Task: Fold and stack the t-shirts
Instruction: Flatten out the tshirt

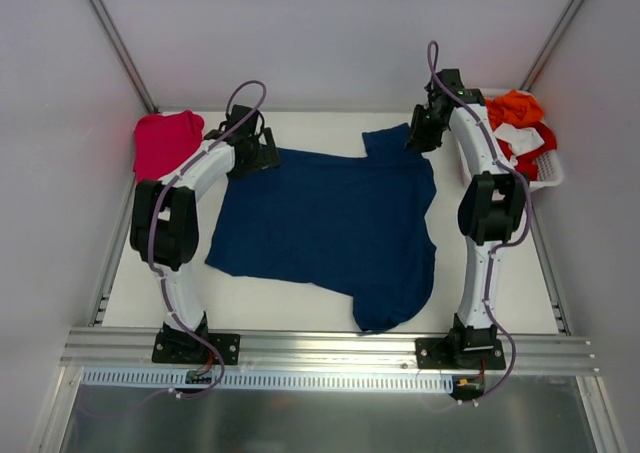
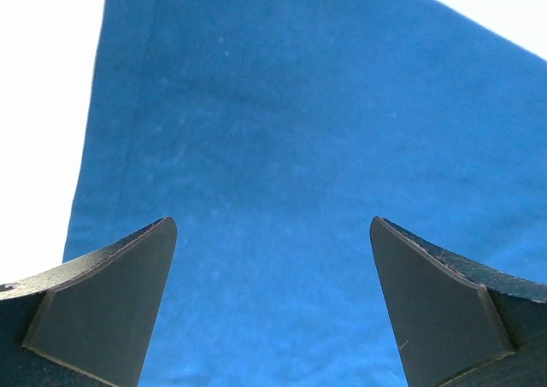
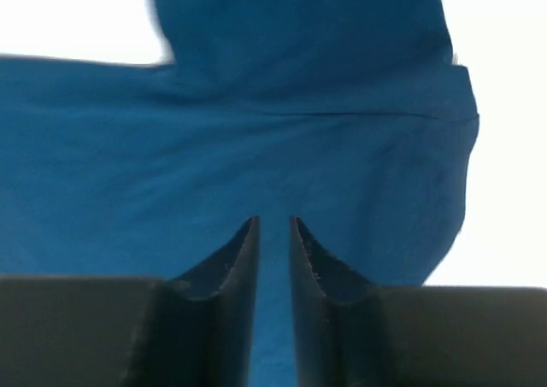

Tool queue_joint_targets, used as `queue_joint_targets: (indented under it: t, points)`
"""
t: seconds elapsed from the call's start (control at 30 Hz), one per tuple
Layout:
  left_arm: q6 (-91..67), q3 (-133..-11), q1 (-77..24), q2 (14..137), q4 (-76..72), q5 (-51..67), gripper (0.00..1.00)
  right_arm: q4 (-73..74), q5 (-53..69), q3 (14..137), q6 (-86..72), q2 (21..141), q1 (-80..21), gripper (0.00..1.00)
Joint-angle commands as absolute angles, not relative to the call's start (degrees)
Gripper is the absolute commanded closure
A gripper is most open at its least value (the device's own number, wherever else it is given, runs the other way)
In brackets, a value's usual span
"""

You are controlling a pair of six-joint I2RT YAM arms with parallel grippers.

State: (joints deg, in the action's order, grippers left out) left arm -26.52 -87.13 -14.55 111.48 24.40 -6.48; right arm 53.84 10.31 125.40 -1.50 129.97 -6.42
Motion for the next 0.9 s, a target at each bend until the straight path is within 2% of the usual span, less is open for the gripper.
queue_joint_targets:
  t: [0.0, 0.03, 0.13, 0.23, 0.4, 0.57, 0.7, 0.87]
  points:
    - [-25.2, -86.0, -14.2, 102.6, 20.5, -6.2, 0.01, 50.9, 12.2, 126.6, -0.5, 122.0, -5.7, 0.64]
    - [-24.5, -86.6, -14.2, 102.9, 20.5, -6.2, 0.01, 51.4, 12.0, 128.0, -0.5, 122.7, -5.7, 0.56]
    - [-23.9, -88.9, -13.2, 105.8, 20.7, -3.1, 0.01, 56.2, 12.6, 138.1, -0.5, 129.3, -5.7, 0.47]
    - [-24.3, -90.4, -12.7, 108.9, 20.7, -1.8, 0.01, 58.0, 13.5, 144.5, -0.5, 135.1, -6.2, 0.46]
    - [-25.1, -93.0, -11.3, 113.3, 21.4, -0.5, 0.01, 52.3, 15.4, 142.3, -3.6, 137.7, -6.2, 0.38]
    - [-27.6, -96.3, -7.5, 117.2, 22.1, 7.0, 0.01, 46.1, 21.9, 142.1, -7.9, 142.4, -6.2, 0.37]
    - [-27.0, -99.3, -5.7, 119.3, 22.0, 9.5, 0.01, 42.6, 22.3, 142.1, -9.3, 143.5, -6.5, 0.38]
    - [-30.2, -105.3, -2.8, 125.4, 21.8, 18.8, 0.01, 39.3, 24.0, 142.0, -10.8, 143.4, -6.4, 0.36]
